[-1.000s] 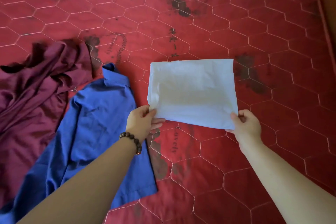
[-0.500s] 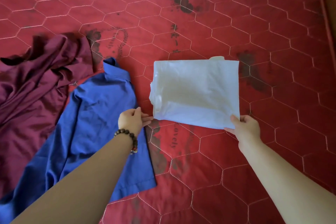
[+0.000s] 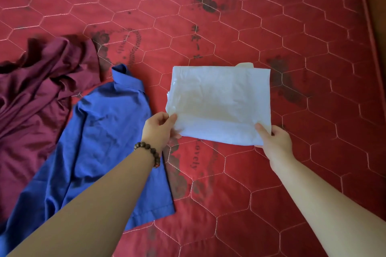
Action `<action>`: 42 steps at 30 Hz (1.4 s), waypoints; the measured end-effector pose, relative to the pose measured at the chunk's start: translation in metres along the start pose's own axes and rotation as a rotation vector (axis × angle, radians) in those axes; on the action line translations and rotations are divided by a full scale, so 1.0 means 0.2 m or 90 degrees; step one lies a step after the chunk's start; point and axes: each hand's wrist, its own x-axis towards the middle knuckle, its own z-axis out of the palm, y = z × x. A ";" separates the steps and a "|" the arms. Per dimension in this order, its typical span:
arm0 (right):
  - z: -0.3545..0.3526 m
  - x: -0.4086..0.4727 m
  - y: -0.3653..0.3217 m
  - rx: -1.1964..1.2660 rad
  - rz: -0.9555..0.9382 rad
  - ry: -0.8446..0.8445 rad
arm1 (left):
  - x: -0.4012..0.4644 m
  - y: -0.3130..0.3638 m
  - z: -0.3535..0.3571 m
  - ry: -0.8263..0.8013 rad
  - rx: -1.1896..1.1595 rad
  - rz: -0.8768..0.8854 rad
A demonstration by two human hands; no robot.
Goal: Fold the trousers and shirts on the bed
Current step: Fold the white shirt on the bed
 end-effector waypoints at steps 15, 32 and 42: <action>0.31 -0.11 -0.14 -0.493 -0.562 -0.020 | -0.03 0.08 0.34 -0.050 0.678 0.619; 0.38 0.23 -0.14 -0.625 -0.339 0.025 | 0.25 0.04 0.37 0.029 0.863 0.345; 0.45 0.47 -0.30 -0.725 -0.582 -0.080 | 0.48 0.13 0.49 -0.094 0.892 0.492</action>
